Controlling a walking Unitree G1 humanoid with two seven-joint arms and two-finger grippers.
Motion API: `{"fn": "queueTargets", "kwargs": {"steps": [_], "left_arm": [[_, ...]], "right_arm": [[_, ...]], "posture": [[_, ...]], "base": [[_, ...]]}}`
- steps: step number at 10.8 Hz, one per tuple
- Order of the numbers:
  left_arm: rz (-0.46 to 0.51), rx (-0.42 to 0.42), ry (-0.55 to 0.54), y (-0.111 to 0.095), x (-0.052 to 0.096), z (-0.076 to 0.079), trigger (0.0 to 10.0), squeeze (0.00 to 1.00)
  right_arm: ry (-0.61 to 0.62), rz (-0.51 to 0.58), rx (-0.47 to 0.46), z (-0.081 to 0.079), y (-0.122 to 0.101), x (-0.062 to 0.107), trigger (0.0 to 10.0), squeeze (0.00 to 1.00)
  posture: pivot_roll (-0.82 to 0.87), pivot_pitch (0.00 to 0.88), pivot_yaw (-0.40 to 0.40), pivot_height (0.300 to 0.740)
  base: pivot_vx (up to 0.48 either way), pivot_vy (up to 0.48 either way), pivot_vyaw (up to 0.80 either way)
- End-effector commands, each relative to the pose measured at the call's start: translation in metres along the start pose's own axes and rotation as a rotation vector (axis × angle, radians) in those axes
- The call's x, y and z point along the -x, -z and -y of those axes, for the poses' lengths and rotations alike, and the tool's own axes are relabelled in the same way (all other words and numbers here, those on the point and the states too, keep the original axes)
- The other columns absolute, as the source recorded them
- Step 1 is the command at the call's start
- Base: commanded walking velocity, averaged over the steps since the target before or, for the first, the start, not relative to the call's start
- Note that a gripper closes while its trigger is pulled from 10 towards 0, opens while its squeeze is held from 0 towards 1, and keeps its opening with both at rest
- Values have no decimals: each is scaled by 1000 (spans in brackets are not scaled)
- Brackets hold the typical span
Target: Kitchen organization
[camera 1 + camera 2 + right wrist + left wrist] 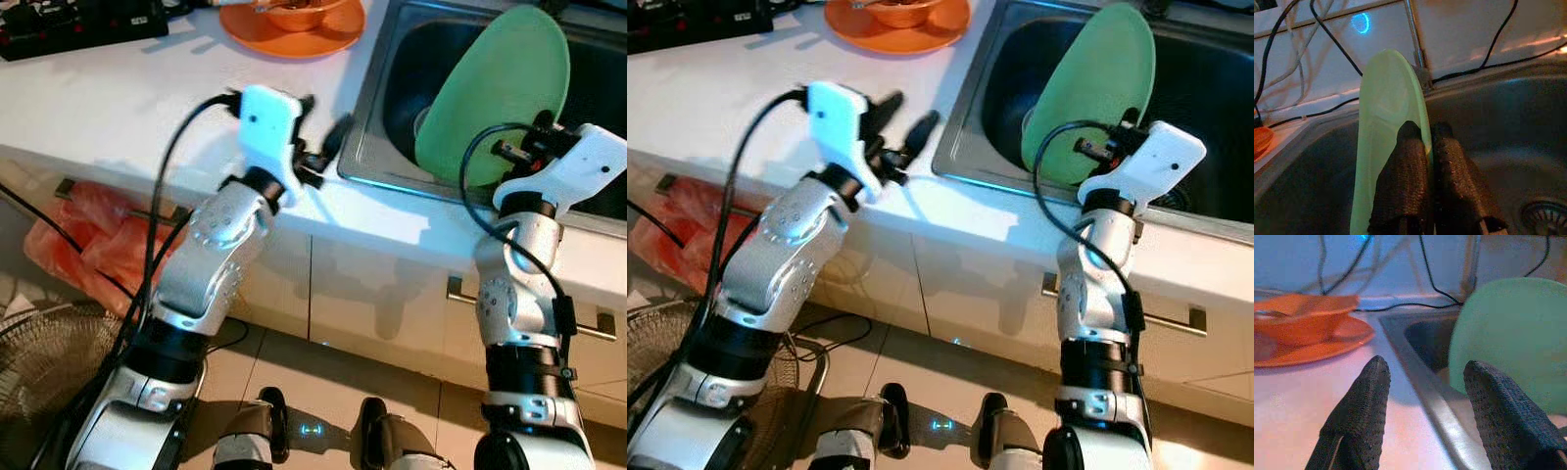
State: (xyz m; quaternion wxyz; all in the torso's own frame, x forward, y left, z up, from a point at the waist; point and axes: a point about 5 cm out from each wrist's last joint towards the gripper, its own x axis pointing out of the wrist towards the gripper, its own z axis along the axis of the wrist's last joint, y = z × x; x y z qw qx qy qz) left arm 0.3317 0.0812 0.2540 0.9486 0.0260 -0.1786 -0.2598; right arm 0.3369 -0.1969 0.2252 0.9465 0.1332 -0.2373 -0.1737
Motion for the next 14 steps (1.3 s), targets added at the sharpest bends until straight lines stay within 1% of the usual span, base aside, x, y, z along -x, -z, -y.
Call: {"fn": "queueTargets", "kwargs": {"steps": [1, 2, 3, 4, 5, 6, 7, 10, 11, 14], "left_arm": [[-5, -21, -31, 4, 3, -6, 10000, 0], [-21, -74, -52, 9, 6, -14, 10000, 0], [-42, -95, -54, 15, 7, -16, 10000, 0], [-55, -100, -54, 19, 8, -16, 10000, 0], [-74, -108, -38, 26, 11, -13, 10000, 0], [-76, -104, -34, 28, 13, -11, 10000, 0], [-76, -101, -27, 29, 14, -10, 10000, 0], [-91, -101, -13, 32, 18, -5, 10000, 0], [-99, -104, -8, 33, 19, -3, 10000, 0], [-111, -103, -3, 34, 20, -2, 10000, 0]], "right_arm": [[14, 50, -13, 6, -13, -9, 10000, 0], [13, 69, -37, 6, -21, -17, 10000, 0], [25, 77, -64, 8, -25, -23, 10000, 0], [28, 83, -67, 8, -28, -27, 10000, 0], [19, 113, -34, 8, -35, -36, 10000, 0], [-13, 137, 14, 7, -38, -41, 10000, 0], [-25, 141, 32, 6, -38, -43, 10000, 0], [-95, 83, 113, 1, -23, -56, 10000, 0], [-111, 50, 134, 0, -13, -56, 10000, 0], [-156, 4, 143, -7, 2, -51, 10000, 0]], "posture": [[99, 254, 26, 740], [101, 253, 24, 740], [101, 253, 22, 740], [100, 254, 19, 740], [101, 257, 15, 740], [104, 259, 13, 740], [105, 259, 12, 740], [111, 262, 9, 740], [119, 264, 6, 740], [125, 267, 5, 740]], "base": [[0, 0, 0], [0, 0, 0], [0, 0, 0], [0, 0, 0], [0, 0, 0], [0, 0, 0], [0, 0, 0], [0, 0, 0], [0, 0, 0], [0, 0, 0]]}}
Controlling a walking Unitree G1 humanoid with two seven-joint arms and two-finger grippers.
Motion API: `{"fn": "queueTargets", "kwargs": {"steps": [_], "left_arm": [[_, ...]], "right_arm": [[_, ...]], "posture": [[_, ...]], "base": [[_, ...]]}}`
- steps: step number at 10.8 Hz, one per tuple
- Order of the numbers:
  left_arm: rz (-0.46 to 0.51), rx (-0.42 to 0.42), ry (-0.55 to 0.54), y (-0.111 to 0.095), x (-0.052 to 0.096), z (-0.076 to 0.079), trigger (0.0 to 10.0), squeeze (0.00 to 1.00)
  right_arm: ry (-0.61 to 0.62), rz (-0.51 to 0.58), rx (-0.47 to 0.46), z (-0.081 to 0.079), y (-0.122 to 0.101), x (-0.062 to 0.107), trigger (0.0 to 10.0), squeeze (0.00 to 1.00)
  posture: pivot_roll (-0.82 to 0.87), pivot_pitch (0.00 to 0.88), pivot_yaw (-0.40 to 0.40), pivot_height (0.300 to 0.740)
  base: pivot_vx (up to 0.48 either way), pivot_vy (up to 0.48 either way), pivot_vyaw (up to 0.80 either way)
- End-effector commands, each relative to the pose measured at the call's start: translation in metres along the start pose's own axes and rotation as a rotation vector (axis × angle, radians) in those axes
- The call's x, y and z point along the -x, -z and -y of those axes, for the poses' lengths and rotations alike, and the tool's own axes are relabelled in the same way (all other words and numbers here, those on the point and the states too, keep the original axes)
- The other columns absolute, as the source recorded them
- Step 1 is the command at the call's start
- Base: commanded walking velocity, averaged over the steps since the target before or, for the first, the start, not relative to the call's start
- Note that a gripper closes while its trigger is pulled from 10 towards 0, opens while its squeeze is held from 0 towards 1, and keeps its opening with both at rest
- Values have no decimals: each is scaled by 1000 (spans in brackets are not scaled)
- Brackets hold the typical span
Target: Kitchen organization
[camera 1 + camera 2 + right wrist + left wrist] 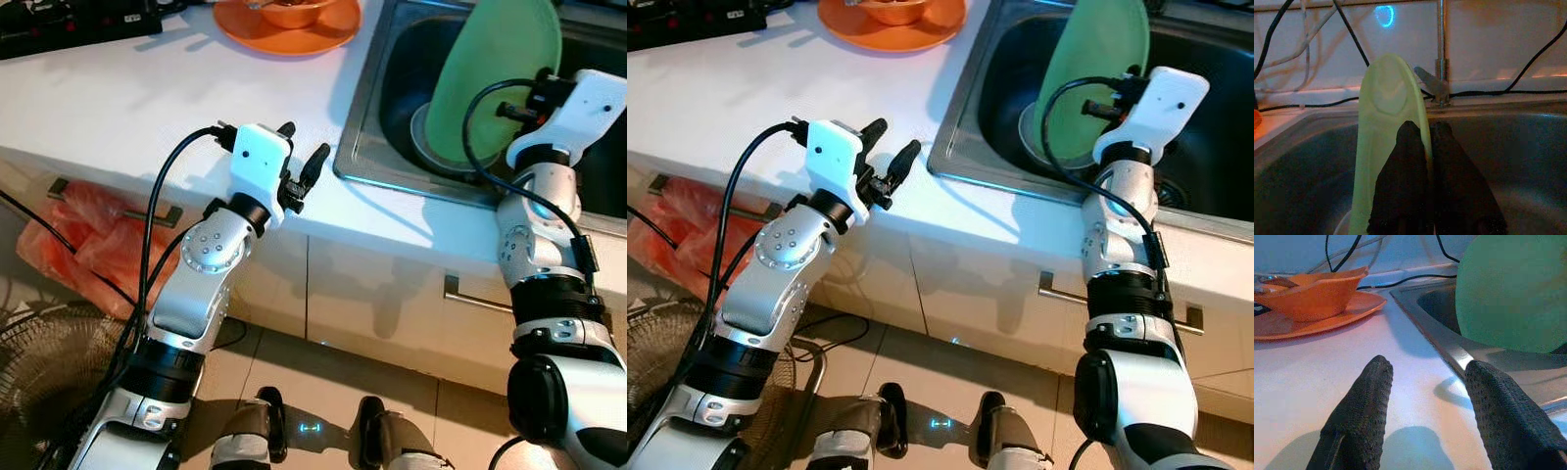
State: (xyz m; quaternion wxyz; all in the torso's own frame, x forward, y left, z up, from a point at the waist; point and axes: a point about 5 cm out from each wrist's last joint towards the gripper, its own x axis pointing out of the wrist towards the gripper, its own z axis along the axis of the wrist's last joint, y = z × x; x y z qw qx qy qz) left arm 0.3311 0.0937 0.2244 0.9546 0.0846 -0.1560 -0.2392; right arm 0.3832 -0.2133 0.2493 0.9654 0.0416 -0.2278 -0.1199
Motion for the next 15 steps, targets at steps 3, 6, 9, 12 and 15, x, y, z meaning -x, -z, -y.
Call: {"fn": "queueTargets", "kwargs": {"steps": [3, 6, 9, 12, 15], "left_arm": [[26, 3, -16, -12, -1, -8, 10000, 0], [68, -24, -32, -27, -4, -16, 10000, 0], [44, -14, -29, -22, -3, -15, 10000, 0], [28, -16, -34, -19, -3, -16, 10000, 0], [19, -15, -35, -17, -3, -16, 10000, 0]], "right_arm": [[-37, 3, 11, -4, 6, 1, 10000, 0], [-54, -20, 16, -6, 14, 4, 10000, 0], [-74, -46, 29, -8, 21, 7, 10000, 0], [-108, -78, 44, -13, 27, 9, 10000, 510], [-108, -80, 48, -12, 27, 7, 10000, 0]], "posture": [[124, 259, 4, 740], [131, 255, 5, 740], [130, 250, 6, 740], [134, 259, 3, 740], [134, 262, -1, 740]], "base": [[0, 0, 0], [0, 0, 0], [0, 0, 0], [0, 0, 0], [0, 0, 0]]}}
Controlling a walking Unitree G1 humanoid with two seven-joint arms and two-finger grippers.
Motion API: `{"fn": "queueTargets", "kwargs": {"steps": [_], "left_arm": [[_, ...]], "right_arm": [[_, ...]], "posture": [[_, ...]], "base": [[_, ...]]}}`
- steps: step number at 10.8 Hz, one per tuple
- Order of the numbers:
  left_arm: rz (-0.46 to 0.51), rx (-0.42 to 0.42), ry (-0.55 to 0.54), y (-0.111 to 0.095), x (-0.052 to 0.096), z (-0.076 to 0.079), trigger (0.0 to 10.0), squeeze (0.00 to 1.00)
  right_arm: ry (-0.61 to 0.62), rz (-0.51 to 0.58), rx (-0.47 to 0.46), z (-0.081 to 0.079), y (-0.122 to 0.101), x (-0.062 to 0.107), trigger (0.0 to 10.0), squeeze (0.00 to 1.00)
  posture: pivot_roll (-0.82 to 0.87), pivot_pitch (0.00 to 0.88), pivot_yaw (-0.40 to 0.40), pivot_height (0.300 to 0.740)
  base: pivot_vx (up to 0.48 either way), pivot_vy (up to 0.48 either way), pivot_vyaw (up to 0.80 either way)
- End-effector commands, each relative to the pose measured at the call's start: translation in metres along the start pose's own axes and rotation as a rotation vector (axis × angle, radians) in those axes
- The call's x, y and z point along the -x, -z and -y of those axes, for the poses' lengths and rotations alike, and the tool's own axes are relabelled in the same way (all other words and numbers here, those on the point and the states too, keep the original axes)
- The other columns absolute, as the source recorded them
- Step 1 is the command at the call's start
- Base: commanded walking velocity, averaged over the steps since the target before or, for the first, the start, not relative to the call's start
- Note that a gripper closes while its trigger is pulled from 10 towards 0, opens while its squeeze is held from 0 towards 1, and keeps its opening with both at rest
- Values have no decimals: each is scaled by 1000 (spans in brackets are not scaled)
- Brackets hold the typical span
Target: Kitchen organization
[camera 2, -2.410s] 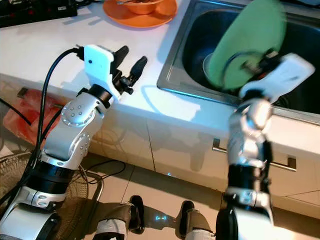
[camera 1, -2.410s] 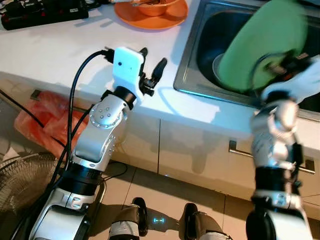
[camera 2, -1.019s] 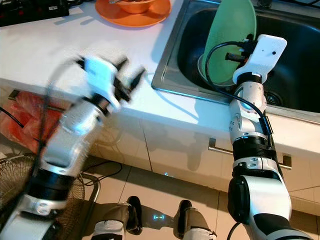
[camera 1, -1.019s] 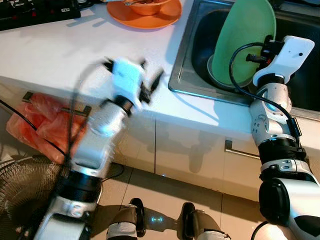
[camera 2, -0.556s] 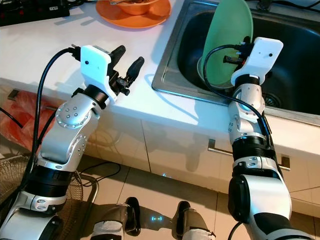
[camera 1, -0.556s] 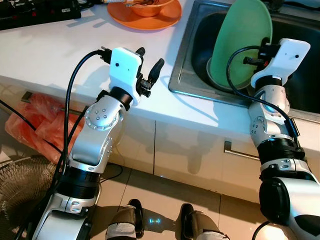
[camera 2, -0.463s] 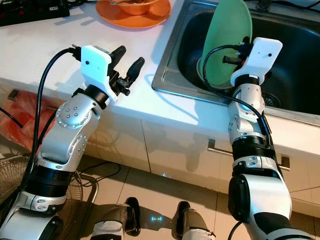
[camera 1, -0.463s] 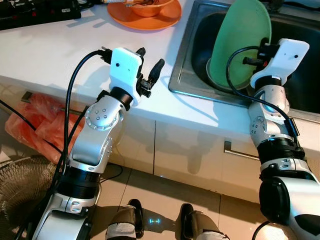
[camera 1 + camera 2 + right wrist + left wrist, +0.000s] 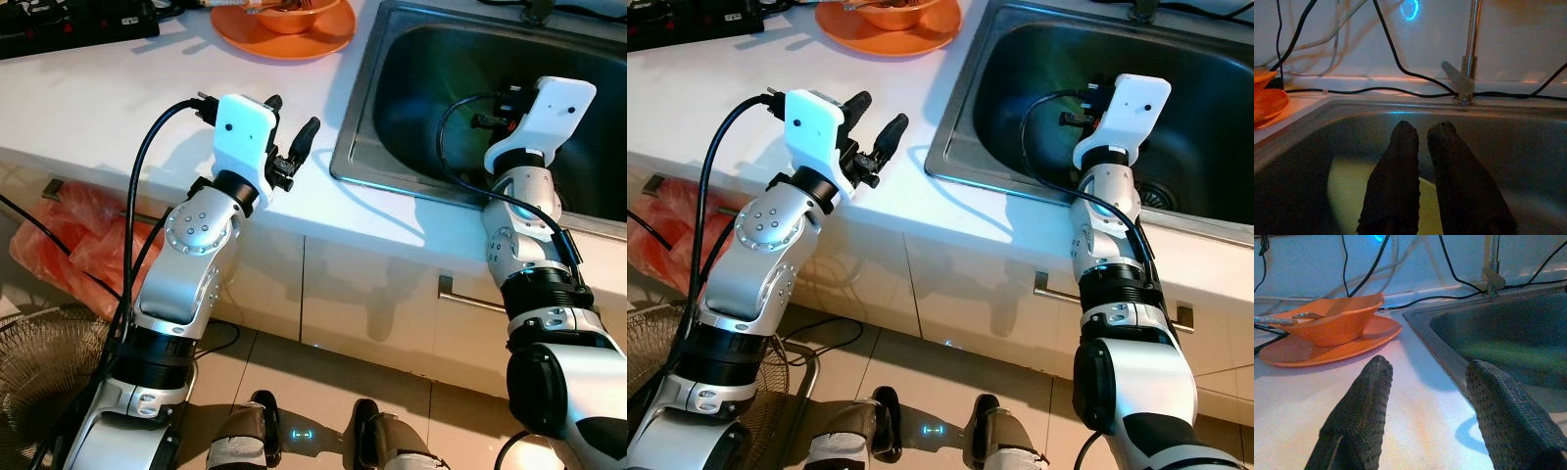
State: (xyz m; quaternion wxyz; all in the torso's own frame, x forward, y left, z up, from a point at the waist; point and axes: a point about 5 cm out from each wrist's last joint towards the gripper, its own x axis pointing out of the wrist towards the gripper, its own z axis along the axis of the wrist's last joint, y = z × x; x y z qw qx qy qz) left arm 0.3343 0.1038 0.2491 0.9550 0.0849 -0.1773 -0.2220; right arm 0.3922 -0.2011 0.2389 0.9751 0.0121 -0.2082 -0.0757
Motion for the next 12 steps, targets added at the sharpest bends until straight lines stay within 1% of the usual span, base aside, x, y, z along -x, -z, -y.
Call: {"fn": "queueTargets", "kwargs": {"steps": [1, 6, 7, 9, 11, 12], "left_arm": [[-20, 1, 3, 4, 1, 0, 10000, 0], [-23, 2, 2, 4, 1, 0, 10000, 0], [-24, 3, 1, 5, 1, -1, 10000, 0], [-21, 6, -4, 4, 1, -1, 10000, 0], [-17, 8, -9, 3, 0, -2, 10000, 0], [-15, 9, -16, 3, 0, -3, 10000, 0]], "right_arm": [[-10, -39, 5, -1, 13, 7, 10000, 0], [-9, -29, -4, -2, 11, 7, 10000, 0], [-8, -9, -16, -3, 7, 6, 10000, 0], [-18, 63, -47, -7, -8, 5, 10000, 0], [-47, 149, -83, -11, -33, 2, 10000, 0], [-76, 198, -112, -16, -51, 1, 10000, 0]], "posture": [[134, 262, -2, 740], [133, 262, -1, 740], [131, 261, -1, 740], [123, 260, 0, 740], [120, 259, -2, 740], [115, 258, -2, 740]], "base": [[0, 0, 0], [0, 0, 0], [0, 0, 0], [0, 0, 0], [0, 0, 0], [0, 0, 0]]}}
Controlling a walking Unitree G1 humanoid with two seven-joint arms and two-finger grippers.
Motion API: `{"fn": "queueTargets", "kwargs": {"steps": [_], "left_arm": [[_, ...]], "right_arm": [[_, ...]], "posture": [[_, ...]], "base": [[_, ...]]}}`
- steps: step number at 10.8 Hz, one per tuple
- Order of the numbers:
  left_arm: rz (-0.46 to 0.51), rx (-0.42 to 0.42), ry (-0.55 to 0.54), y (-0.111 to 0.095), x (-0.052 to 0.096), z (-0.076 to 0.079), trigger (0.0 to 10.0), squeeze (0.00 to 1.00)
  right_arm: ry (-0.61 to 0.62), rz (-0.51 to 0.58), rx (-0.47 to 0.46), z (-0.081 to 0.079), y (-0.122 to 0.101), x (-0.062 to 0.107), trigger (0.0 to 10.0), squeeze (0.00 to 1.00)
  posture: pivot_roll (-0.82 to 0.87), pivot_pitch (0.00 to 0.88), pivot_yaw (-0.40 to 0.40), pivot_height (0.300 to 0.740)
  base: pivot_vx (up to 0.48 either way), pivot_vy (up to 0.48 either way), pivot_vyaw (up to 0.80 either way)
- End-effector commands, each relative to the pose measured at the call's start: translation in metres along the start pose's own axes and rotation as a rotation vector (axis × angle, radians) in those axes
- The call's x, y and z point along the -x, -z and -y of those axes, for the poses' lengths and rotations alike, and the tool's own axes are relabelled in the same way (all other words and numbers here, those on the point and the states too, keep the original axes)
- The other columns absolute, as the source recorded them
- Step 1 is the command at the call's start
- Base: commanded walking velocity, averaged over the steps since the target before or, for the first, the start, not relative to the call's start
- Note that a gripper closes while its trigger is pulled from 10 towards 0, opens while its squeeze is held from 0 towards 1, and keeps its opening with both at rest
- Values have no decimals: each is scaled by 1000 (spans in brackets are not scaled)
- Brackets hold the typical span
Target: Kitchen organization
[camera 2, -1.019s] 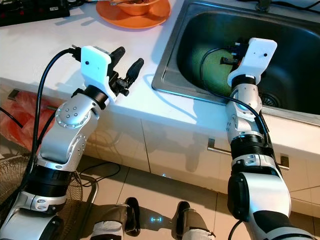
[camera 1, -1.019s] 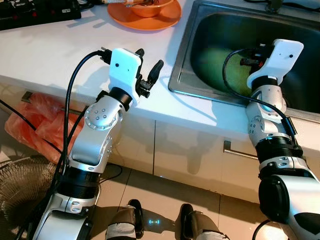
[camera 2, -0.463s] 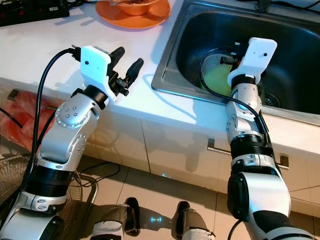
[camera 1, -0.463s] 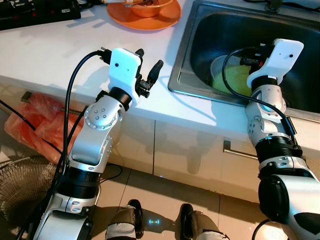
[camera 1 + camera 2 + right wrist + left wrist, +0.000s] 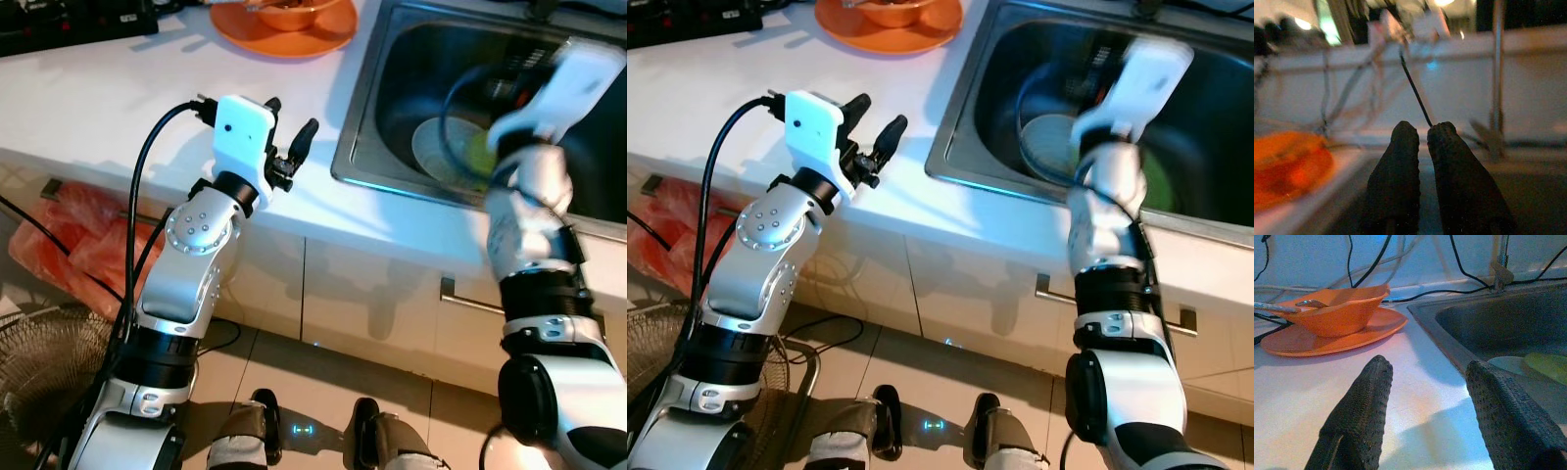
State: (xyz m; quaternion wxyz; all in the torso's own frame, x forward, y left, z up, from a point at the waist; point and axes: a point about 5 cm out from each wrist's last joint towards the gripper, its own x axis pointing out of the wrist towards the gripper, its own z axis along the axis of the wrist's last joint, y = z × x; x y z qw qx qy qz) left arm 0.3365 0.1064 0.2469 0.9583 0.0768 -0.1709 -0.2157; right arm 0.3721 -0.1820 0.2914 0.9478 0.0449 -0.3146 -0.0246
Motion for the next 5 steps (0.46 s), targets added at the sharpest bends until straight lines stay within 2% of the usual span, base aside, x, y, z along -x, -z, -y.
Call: {"fn": "queueTargets", "kwargs": {"steps": [1, 3, 5], "left_arm": [[-4, -6, -4, 0, 0, -1, 10000, 0], [7, -4, -13, -2, -2, -3, 10000, 0], [14, 2, -47, -4, -2, -10, 10000, 0]], "right_arm": [[-24, 21, -24, -6, -7, 3, 10000, 0], [-72, 29, -37, -14, -14, 12, 10000, 0], [-83, -18, -51, -16, -13, 28, 10000, 0]], "posture": [[110, 254, -2, 740], [102, 242, -3, 740], [91, 234, -4, 740]], "base": [[0, 0, 0], [0, 0, 0], [0, 0, 0]]}}
